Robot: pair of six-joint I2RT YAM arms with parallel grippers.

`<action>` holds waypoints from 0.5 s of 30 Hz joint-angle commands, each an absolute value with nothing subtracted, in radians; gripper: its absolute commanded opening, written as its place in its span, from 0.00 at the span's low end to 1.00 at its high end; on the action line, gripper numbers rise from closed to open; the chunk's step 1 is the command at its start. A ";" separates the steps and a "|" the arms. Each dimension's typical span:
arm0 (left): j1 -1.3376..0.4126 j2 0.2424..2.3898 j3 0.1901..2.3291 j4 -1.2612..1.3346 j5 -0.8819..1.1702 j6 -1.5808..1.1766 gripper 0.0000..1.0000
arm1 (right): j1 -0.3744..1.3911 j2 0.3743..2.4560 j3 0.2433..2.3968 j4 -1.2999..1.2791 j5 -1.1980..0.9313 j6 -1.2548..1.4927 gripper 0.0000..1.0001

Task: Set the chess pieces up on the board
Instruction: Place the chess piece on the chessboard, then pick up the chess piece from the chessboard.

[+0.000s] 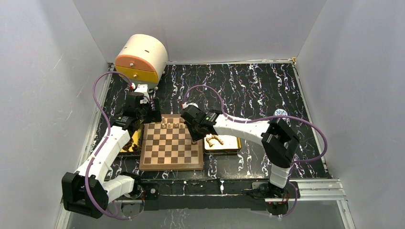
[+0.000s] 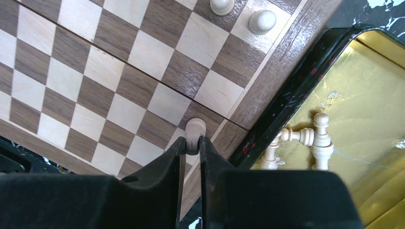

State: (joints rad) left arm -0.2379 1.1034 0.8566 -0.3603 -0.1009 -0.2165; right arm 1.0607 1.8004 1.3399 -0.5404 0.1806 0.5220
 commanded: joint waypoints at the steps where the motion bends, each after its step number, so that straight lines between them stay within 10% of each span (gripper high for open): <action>1: -0.238 1.077 0.865 -0.363 -0.114 -0.215 0.84 | 1.065 1.791 1.391 -0.528 0.206 0.525 0.27; 15: -0.240 1.130 0.935 -0.400 0.135 -0.241 0.74 | 1.056 1.589 1.264 -0.473 0.237 0.486 0.47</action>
State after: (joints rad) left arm -0.2379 1.1221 0.8726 -0.3740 0.0261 -0.2279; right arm 1.0607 1.6882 1.2949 -0.5171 0.1959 0.5140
